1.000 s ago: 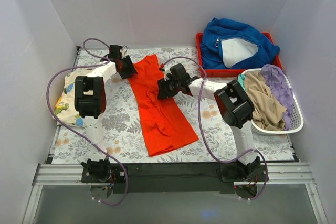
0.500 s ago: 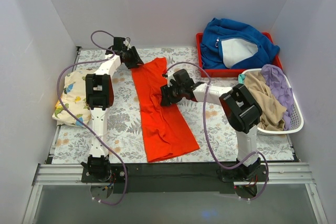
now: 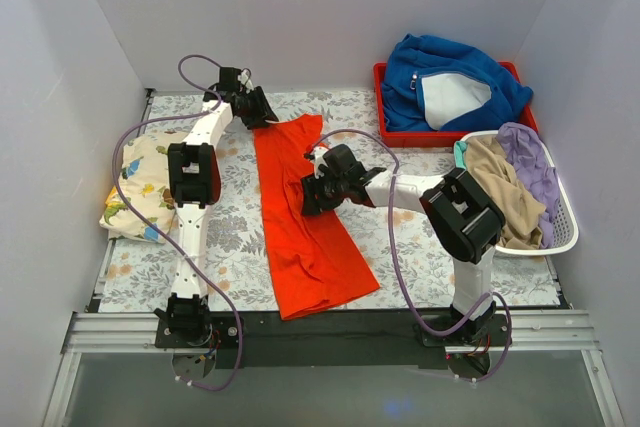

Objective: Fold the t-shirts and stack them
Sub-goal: Fold the tshirt

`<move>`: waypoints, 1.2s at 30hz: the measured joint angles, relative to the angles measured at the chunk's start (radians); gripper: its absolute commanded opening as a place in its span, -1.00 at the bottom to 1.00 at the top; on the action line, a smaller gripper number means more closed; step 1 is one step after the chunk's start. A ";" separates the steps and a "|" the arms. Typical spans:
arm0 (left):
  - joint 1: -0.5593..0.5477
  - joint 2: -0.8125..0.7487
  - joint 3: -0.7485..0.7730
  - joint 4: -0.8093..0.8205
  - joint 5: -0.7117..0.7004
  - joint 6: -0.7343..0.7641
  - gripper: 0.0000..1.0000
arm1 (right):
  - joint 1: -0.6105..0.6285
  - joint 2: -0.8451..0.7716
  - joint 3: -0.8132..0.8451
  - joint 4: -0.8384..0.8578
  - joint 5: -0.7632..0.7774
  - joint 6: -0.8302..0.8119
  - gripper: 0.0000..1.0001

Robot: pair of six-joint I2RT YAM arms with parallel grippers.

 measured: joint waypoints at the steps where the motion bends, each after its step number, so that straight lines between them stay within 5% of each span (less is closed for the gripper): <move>1: 0.002 0.003 0.004 -0.002 0.006 0.000 -0.17 | 0.002 -0.003 -0.002 0.000 0.005 0.000 0.22; 11: 0.034 -0.034 -0.067 0.034 0.046 -0.001 -0.17 | -0.051 0.011 0.184 -0.188 0.045 -0.069 0.30; 15: 0.042 -0.118 -0.193 0.066 0.043 -0.001 -0.17 | -0.181 0.122 0.481 -0.239 0.021 -0.099 0.32; 21: 0.047 -0.328 -0.422 0.134 0.050 -0.040 -0.16 | -0.277 0.512 1.111 -0.324 -0.083 -0.125 0.35; 36: 0.006 -0.501 -0.758 0.280 0.074 -0.142 -0.16 | -0.280 0.650 1.099 -0.285 -0.296 -0.101 0.39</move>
